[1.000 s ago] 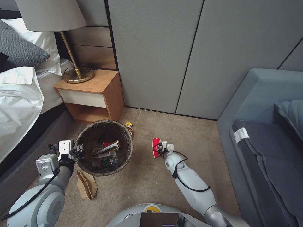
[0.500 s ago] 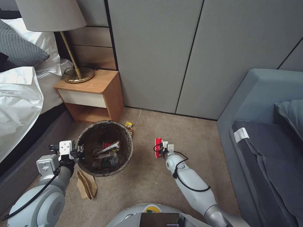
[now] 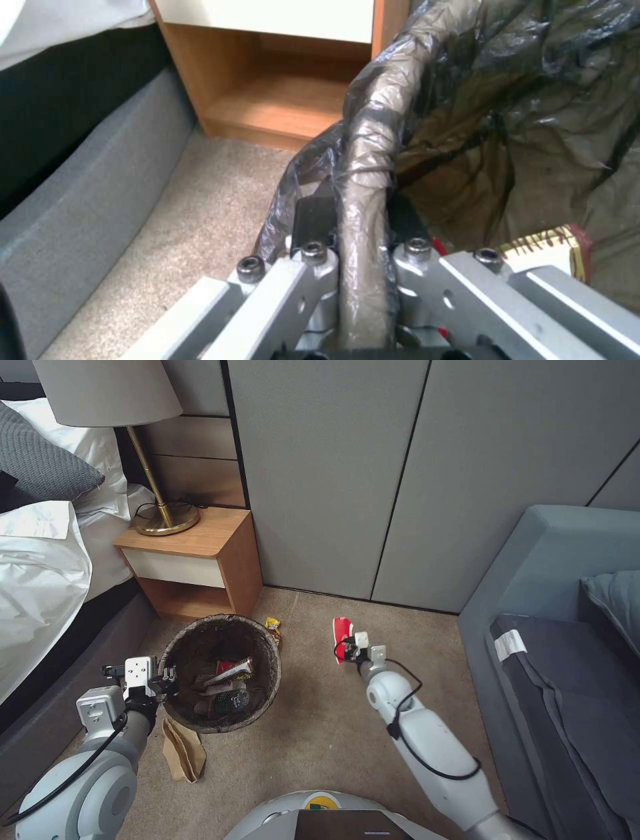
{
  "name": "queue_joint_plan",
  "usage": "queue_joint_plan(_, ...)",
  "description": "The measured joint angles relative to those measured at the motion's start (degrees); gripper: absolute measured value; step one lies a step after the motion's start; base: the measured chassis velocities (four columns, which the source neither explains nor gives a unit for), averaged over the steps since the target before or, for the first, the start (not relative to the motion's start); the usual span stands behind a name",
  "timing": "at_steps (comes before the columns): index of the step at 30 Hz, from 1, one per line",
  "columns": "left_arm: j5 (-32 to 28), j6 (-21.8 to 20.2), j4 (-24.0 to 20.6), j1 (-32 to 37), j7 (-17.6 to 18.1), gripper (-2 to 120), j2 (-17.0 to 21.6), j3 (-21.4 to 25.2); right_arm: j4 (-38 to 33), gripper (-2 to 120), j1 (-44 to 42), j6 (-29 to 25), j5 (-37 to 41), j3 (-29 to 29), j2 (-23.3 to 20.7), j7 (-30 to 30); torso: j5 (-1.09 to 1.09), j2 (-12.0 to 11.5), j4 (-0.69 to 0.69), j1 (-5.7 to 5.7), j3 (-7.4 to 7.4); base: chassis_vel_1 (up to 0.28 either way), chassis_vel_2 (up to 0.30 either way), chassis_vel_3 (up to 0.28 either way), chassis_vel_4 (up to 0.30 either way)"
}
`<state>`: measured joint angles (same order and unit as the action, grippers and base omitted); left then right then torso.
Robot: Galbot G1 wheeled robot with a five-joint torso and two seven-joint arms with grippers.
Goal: Pick up the trash bin, then pick up the garbage from the floor and place it into the trash bin.
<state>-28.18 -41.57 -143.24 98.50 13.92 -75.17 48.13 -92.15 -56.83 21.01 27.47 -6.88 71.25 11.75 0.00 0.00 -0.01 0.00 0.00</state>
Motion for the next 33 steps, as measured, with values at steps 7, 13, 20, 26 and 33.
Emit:
queue_joint_plan(7, 0.1, 0.0, 0.0, 0.0, 0.1, 3, 0.1, -0.2, -16.9, 0, -1.8, 2.8, 4.6, -1.7, -9.2, -0.6, 0.00, 0.0, 0.00, 0.00, 0.00, 0.000, 0.000, 0.000, 0.000)
queue_joint_plan(13, 0.4, -0.1, 0.0, 0.0, 0.1, 3, 0.0, -0.6, -25.3, 0, -1.4, 4.3, 7.3, -0.6, -12.6, -0.9, 0.01, 0.0, 0.01, 0.00, 0.00, 0.000, 0.000, 0.000, 0.000)
queue_joint_plan(20, 0.9, -0.2, 0.0, 0.0, 0.0, 3, -0.2, -0.9, -32.9, 0, 1.7, 7.1, 12.5, 3.6, -14.5, -0.9, 0.00, 0.0, 0.02, 0.00, 0.00, 0.000, 0.000, 0.000, 0.000)
queue_joint_plan(26, 1.1, -0.3, 0.0, -0.5, 0.0, 3, -0.3, -1.0, -34.8, 0, 4.1, 8.7, 15.5, 6.6, -14.7, -1.5, 0.00, 0.0, 0.02, 0.00, 0.00, 0.000, 0.000, 0.000, 0.000)
queue_joint_plan(33, 1.1, -0.4, 0.0, -1.1, 0.1, 3, -0.2, -1.3, -37.2, 0, 6.7, 10.2, 18.8, 11.0, -15.4, -2.2, 0.00, 0.0, 0.01, 0.00, 0.00, 0.000, 0.000, 0.000, 0.000)
